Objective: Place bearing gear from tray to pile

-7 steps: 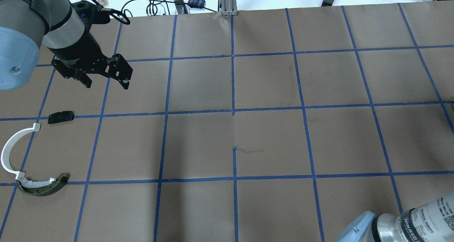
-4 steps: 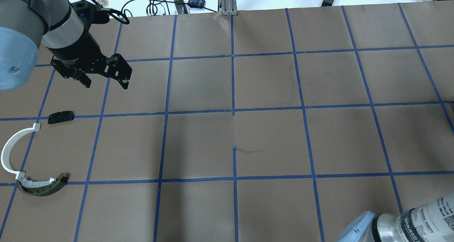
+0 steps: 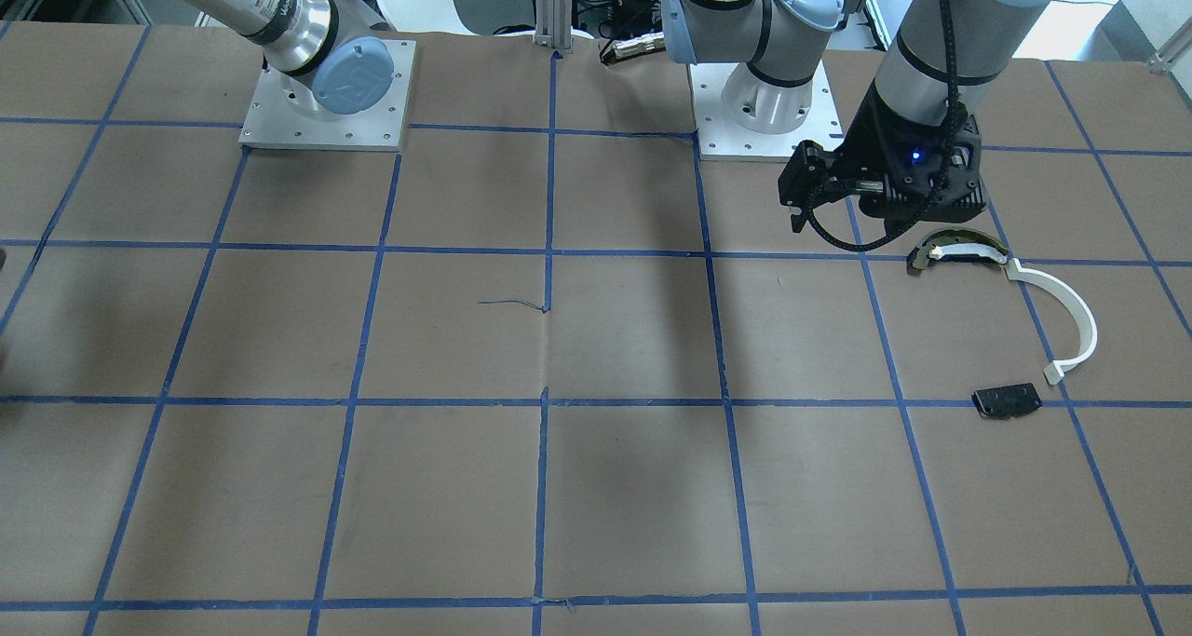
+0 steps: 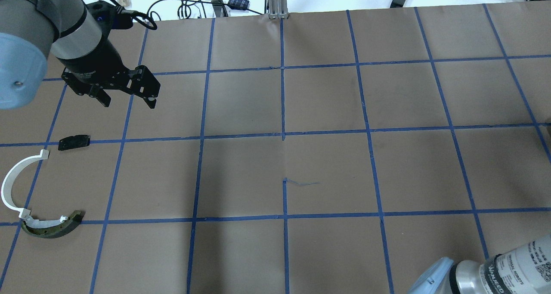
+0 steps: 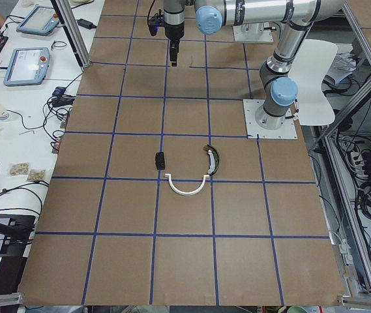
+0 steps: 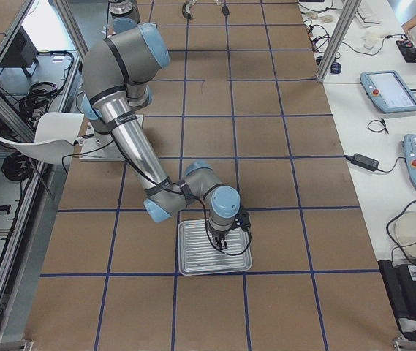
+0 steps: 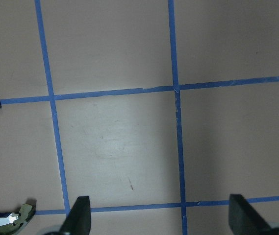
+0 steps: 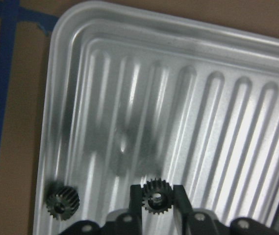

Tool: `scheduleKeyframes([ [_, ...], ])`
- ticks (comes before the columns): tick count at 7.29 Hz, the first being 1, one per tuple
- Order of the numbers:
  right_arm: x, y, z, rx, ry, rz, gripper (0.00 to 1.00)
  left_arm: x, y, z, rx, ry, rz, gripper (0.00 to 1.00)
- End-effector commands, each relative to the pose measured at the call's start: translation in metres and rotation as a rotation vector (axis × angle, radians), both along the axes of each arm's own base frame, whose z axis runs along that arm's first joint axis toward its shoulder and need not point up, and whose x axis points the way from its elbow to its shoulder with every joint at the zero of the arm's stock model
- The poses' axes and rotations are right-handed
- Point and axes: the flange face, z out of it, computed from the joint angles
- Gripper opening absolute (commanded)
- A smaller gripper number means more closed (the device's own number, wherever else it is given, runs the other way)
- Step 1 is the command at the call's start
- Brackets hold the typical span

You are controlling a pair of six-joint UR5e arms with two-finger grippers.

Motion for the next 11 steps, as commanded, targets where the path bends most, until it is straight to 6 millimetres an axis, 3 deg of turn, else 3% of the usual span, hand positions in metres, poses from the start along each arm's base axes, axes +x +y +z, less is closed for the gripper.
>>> scheduleKeyframes([
  [1, 0.085, -0.052, 0.058, -0.048, 0.001, 0.119, 0.07, 0.001, 0.0, 0.001, -0.001, 0.0, 0.001, 1.0],
  [2, 0.158, -0.081, 0.081, -0.062, -0.038, 0.067, 0.07, 0.001, 0.0, 0.0, 0.0, 0.0, 0.003, 1.0],
  [3, 0.263, -0.106, 0.105, -0.057, -0.043, 0.043, 0.08, 0.001, 0.0, 0.0, 0.0, 0.0, 0.001, 1.0],
  [4, 0.355, -0.107, 0.12, -0.045, -0.051, -0.023, 0.08, 0.001, 0.0, 0.0, 0.0, 0.0, 0.001, 1.0],
  [5, 0.453, -0.109, 0.12, -0.041, -0.068, -0.023, 0.08, 0.001, 0.0, 0.0, 0.0, 0.0, 0.003, 1.0],
  [6, 0.564, -0.101, 0.121, -0.055, -0.075, 0.014, 0.07, 0.003, -0.001, 0.0, 0.0, 0.002, 0.007, 1.0],
  [7, 0.655, -0.081, 0.114, -0.066, -0.083, -0.044, 0.07, 0.004, -0.001, 0.0, 0.0, 0.002, 0.009, 1.0],
  [8, 0.734, -0.062, 0.098, -0.112, -0.1, -0.132, 0.07, 0.004, -0.001, 0.0, 0.0, 0.002, 0.009, 1.0],
  [9, 0.803, -0.035, 0.072, -0.108, -0.107, -0.148, 0.07, 0.004, -0.001, -0.002, 0.005, 0.003, 0.009, 1.0],
  [10, 0.851, -0.011, 0.045, -0.094, -0.095, -0.082, 0.07, 0.004, -0.001, -0.002, 0.005, 0.002, 0.009, 1.0],
  [11, 0.87, 0.0, 0.025, -0.072, -0.097, -0.059, 0.1, 0.005, -0.002, -0.004, 0.008, 0.002, 0.01, 1.0],
])
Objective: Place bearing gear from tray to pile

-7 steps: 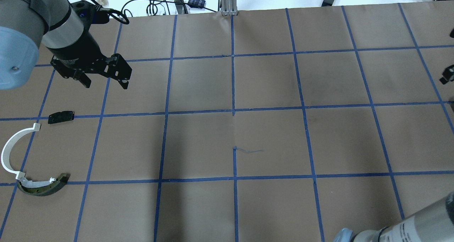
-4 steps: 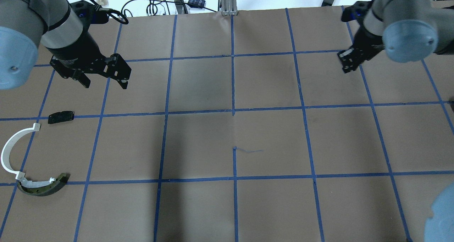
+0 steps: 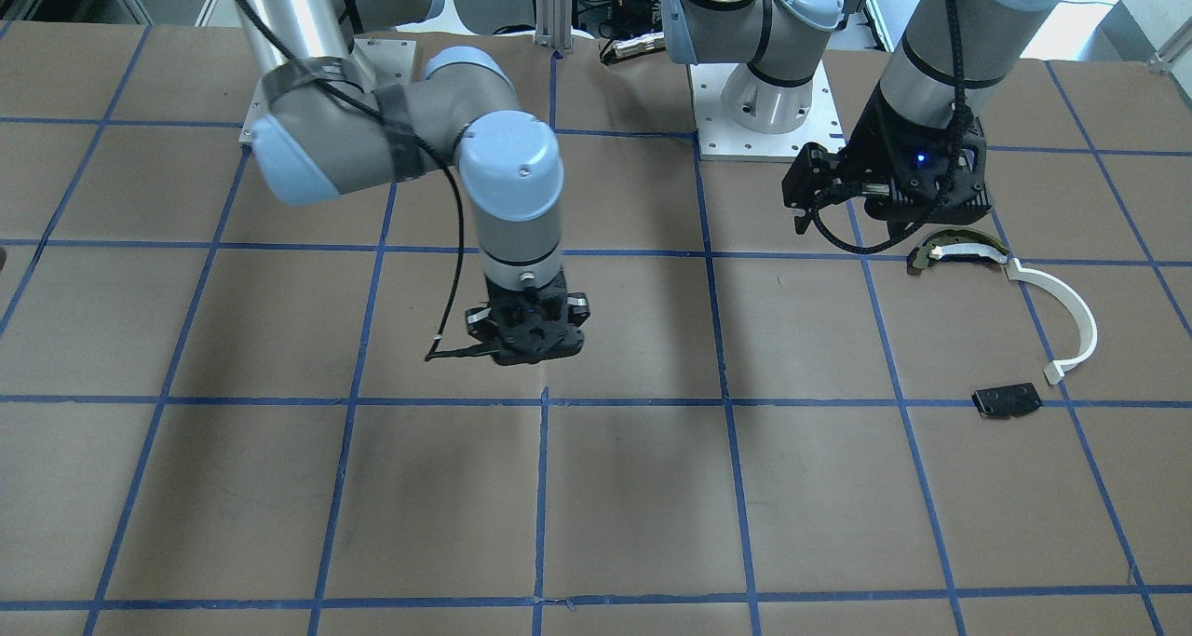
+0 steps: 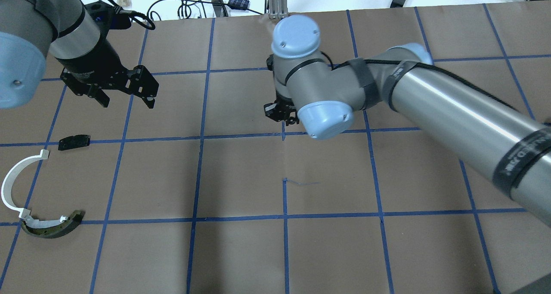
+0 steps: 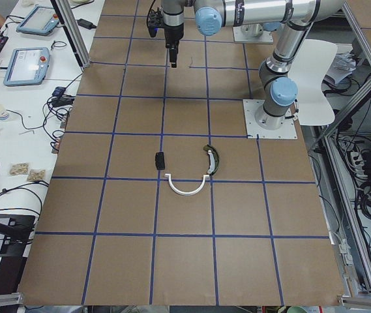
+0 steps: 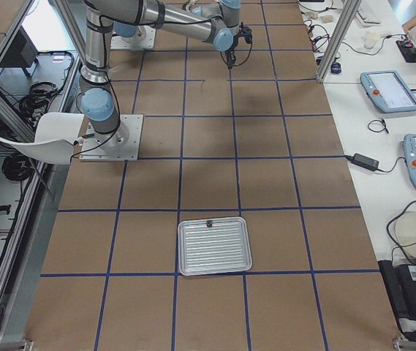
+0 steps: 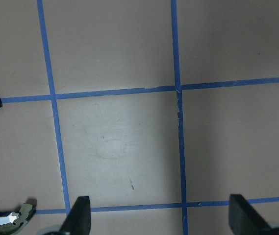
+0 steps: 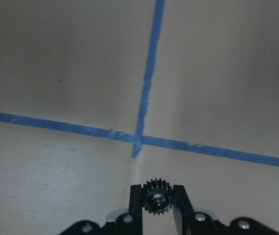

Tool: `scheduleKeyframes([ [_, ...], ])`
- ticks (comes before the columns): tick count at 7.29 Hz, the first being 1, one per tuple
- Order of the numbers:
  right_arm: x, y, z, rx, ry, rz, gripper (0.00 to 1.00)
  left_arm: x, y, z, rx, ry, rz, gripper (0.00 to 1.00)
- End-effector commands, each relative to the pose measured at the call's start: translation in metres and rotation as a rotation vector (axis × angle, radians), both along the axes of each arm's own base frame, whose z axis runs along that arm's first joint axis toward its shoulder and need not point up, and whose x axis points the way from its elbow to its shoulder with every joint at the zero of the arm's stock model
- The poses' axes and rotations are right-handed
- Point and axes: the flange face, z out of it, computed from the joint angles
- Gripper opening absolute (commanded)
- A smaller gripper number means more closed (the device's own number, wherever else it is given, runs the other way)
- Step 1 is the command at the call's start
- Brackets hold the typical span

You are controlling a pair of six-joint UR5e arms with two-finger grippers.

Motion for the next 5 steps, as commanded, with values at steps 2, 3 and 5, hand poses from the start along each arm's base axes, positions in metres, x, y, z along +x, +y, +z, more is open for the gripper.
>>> scheduleKeyframes([
  [2, 0.045, 0.026, -0.048, 0.059, 0.003, 0.052, 0.21, 0.0, -0.001, -0.002, 0.004, 0.003, 0.001, 1.0],
  [3, 0.046, 0.027, -0.054, 0.069, -0.014, 0.055, 0.58, 0.0, -0.003, -0.006, 0.011, 0.008, 0.0, 1.0],
  [5, 0.023, 0.003, -0.018, -0.058, -0.017, 0.016, 1.0, 0.0, -0.003, -0.007, 0.013, 0.007, 0.001, 1.0],
])
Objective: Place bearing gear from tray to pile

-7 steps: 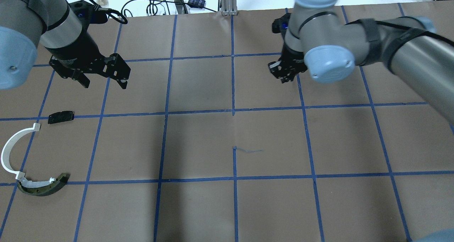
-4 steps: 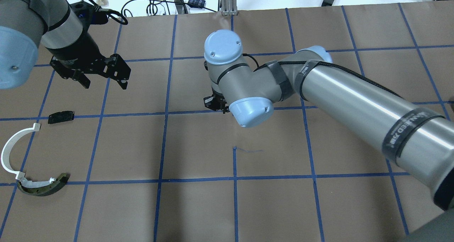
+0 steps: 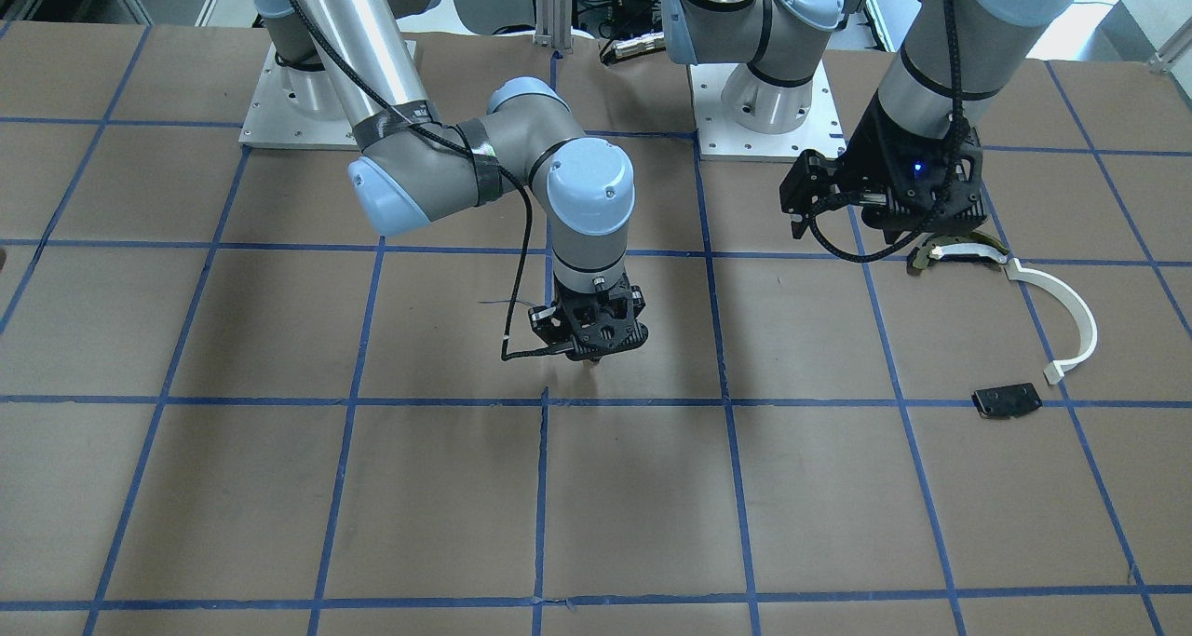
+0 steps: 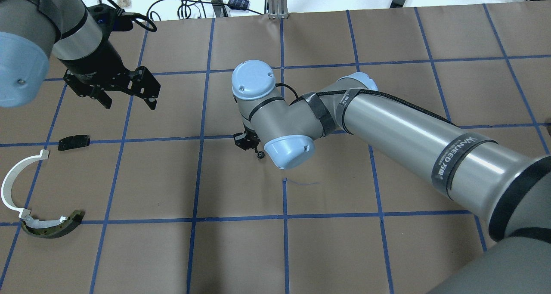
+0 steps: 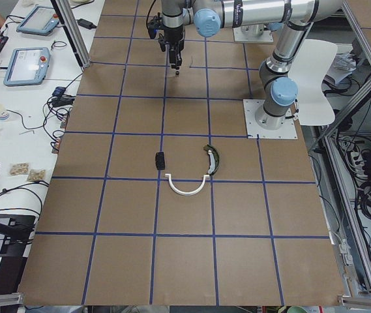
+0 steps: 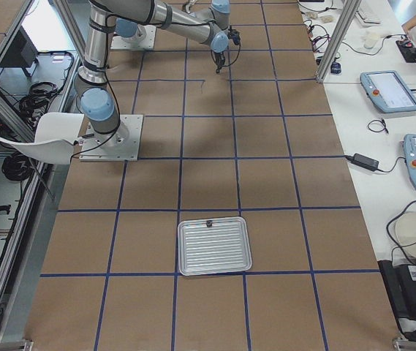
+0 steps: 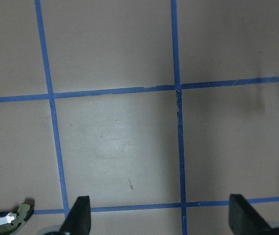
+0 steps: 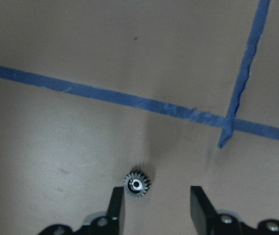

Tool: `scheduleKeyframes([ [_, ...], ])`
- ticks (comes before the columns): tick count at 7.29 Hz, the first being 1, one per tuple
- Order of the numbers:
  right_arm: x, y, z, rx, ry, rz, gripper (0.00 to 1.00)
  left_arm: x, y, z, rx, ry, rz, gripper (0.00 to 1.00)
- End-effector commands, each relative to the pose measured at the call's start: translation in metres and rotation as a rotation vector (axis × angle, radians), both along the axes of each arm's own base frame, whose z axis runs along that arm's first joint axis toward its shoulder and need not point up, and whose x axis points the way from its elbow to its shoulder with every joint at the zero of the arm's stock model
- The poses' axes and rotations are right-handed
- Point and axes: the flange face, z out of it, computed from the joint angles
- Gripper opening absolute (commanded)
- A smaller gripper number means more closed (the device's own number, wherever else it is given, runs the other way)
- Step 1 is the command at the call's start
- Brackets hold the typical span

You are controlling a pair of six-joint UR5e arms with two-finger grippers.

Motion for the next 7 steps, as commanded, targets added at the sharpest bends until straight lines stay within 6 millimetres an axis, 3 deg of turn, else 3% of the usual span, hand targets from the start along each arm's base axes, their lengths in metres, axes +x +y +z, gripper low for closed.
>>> scheduleKeyframes([
  [1, -0.07, -0.043, 0.05, -0.099, -0.001, 0.017, 1.0, 0.0, -0.003, -0.005, 0.011, 0.002, 0.007, 1.0],
  [2, -0.147, -0.066, 0.083, -0.096, 0.022, 0.13, 1.0, 0.0, -0.004, -0.009, 0.019, -0.002, 0.008, 1.0],
  [4, -0.283, -0.079, 0.13, -0.03, 0.058, 0.235, 1.0, -0.016, -0.01, -0.043, 0.057, 0.021, -0.006, 1.0],
  [5, -0.357, -0.081, 0.147, -0.027, 0.08, 0.264, 1.0, -0.051, -0.016, -0.056, 0.016, 0.036, -0.015, 1.0],
  [7, -0.515, -0.072, 0.149, 0.001, 0.091, 0.358, 1.0, -0.106, -0.029, -0.104, -0.007, 0.04, -0.067, 1.0],
])
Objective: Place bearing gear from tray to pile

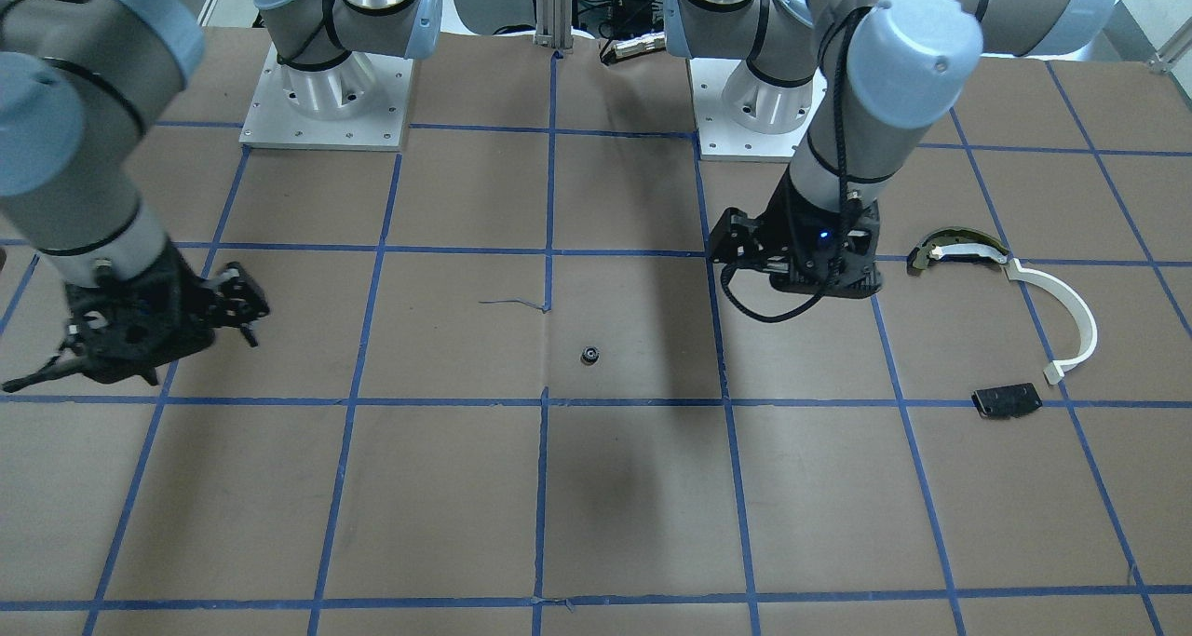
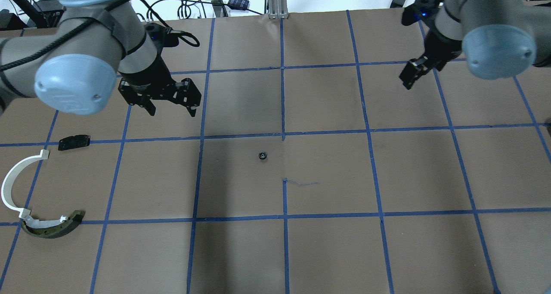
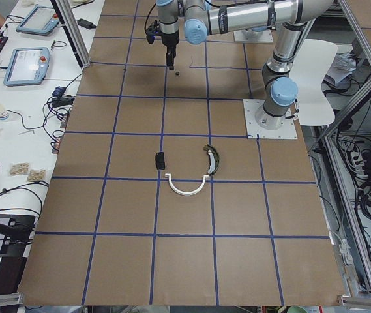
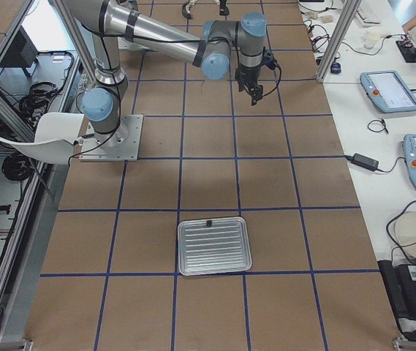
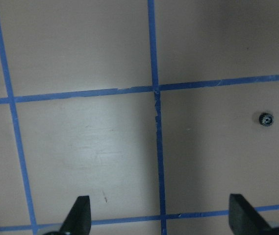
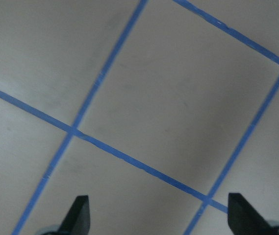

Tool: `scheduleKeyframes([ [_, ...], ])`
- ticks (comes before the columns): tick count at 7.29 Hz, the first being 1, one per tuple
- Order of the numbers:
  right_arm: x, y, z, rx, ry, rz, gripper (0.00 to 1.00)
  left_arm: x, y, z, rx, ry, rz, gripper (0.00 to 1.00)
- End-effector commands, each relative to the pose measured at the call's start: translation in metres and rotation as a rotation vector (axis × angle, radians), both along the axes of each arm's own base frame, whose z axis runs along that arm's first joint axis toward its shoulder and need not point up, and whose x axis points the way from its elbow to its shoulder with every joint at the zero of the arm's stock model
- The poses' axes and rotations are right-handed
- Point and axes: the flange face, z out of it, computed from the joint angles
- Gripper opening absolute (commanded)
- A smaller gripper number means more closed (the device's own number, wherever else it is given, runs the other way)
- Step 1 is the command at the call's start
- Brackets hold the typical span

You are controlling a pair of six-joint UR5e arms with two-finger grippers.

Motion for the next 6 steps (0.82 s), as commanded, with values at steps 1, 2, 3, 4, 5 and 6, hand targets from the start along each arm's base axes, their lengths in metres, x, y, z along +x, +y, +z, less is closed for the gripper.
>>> scheduleKeyframes([
  [1, -0.163, 0.027, -0.001, 0.029, 0.02, 0.113, 1.0, -0.068, -0.001, -0.056, -0.043, 0.001, -0.092, 1.0],
  [2, -0.226, 0.048, -0.016, 0.052, 0.005, 0.219, 1.0, -0.082, 0.0, -0.087, -0.016, -0.005, -0.102, 1.0],
  [3, -0.281, 0.069, -0.036, 0.077, -0.021, 0.286, 0.99, -0.09, -0.001, -0.108, 0.018, -0.002, -0.097, 0.99],
  [4, -0.327, 0.089, -0.059, 0.096, -0.051, 0.382, 0.99, -0.109, 0.003, -0.126, 0.036, -0.007, -0.132, 0.99],
  [5, -0.363, 0.107, -0.075, 0.101, -0.072, 0.489, 0.99, -0.131, 0.006, -0.141, 0.026, -0.008, -0.17, 1.0],
  [6, -0.386, 0.111, -0.09, 0.103, -0.077, 0.585, 0.99, -0.137, 0.003, -0.157, 0.019, -0.004, -0.178, 1.0],
])
